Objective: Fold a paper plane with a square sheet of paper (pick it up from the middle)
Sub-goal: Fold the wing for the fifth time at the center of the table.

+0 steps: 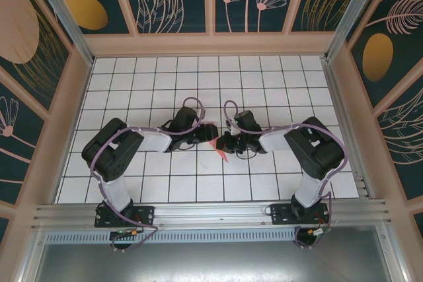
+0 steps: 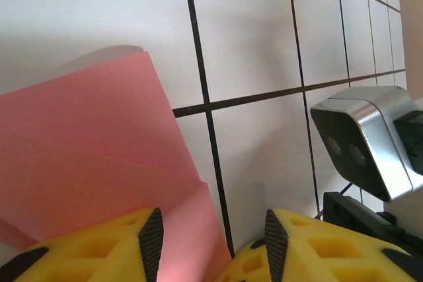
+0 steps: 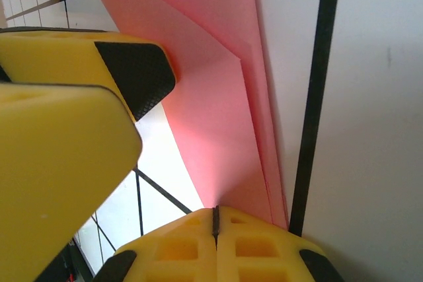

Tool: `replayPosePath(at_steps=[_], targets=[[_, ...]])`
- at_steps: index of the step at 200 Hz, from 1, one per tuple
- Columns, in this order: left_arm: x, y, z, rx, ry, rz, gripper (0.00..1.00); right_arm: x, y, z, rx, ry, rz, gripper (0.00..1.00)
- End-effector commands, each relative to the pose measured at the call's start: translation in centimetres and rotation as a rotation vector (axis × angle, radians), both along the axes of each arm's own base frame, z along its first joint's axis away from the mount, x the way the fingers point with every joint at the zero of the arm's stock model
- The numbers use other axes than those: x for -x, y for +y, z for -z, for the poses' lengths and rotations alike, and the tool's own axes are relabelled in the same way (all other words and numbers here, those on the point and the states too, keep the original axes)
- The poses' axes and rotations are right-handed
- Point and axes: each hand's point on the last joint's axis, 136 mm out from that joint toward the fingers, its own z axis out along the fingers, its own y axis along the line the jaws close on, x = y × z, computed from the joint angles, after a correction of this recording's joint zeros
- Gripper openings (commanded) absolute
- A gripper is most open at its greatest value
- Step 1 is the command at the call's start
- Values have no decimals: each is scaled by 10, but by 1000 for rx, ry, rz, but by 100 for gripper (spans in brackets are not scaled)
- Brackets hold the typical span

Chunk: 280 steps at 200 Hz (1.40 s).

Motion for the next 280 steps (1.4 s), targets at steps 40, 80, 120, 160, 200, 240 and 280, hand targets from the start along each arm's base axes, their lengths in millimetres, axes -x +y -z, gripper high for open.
replayPosePath(at_steps=[40,80,120,160,200,240,280], targets=[[-8,15,38,-113,11,-68,43,43,-47,60,237,185,45,0],[-20,39,41,-195,16,-165,40,47,-57,64,287,184,39,0],[-42,53,35,-191,12,-209,40,50,-60,66,299,188,39,0],[-64,60,28,-161,16,-245,39,50,-58,65,289,188,33,0],[-77,83,33,-185,29,-290,39,51,-57,66,286,190,31,0],[-87,99,6,-203,-22,-305,41,48,-54,63,268,187,33,0],[-68,73,-65,49,-116,-224,37,44,-48,58,240,181,40,0]])
